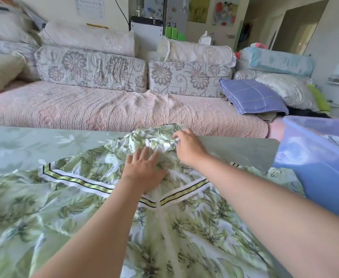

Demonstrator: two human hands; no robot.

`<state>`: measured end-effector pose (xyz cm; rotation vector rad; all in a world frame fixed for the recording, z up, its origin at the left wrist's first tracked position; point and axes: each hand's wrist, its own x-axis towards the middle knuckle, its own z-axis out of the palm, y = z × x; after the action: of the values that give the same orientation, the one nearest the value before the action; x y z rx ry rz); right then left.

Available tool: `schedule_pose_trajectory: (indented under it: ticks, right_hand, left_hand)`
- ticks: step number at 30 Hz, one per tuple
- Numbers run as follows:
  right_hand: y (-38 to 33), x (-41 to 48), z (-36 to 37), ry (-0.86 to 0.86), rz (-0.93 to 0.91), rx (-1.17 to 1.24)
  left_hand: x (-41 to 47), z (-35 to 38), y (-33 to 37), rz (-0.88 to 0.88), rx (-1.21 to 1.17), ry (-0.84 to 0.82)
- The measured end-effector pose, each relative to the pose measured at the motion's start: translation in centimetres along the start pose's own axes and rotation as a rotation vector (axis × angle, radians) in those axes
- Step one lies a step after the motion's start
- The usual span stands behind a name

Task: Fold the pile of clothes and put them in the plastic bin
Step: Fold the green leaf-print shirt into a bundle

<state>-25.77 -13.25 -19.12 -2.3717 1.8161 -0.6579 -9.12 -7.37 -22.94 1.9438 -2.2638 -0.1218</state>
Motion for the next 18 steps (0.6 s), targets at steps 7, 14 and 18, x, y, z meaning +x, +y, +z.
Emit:
schedule_pose_trajectory:
  ticks: [7,14,18]
  right_hand:
    - [-0.8,7.0,2.7,0.039,0.118,-0.076]
    - [-1.4,9.6,3.4,-0.209,0.427,-0.101]
    - [-2.3,8.9,3.1,-0.125,0.383,-0.262]
  left_hand:
    - [0.2,0.9,0.1,0.006,-0.01,-0.066]
    - [0.8,0.7,-1.4,0.031,-0.014,-0.04]
    - [0.9,1.3,-1.6,0.014,-0.063,0.014]
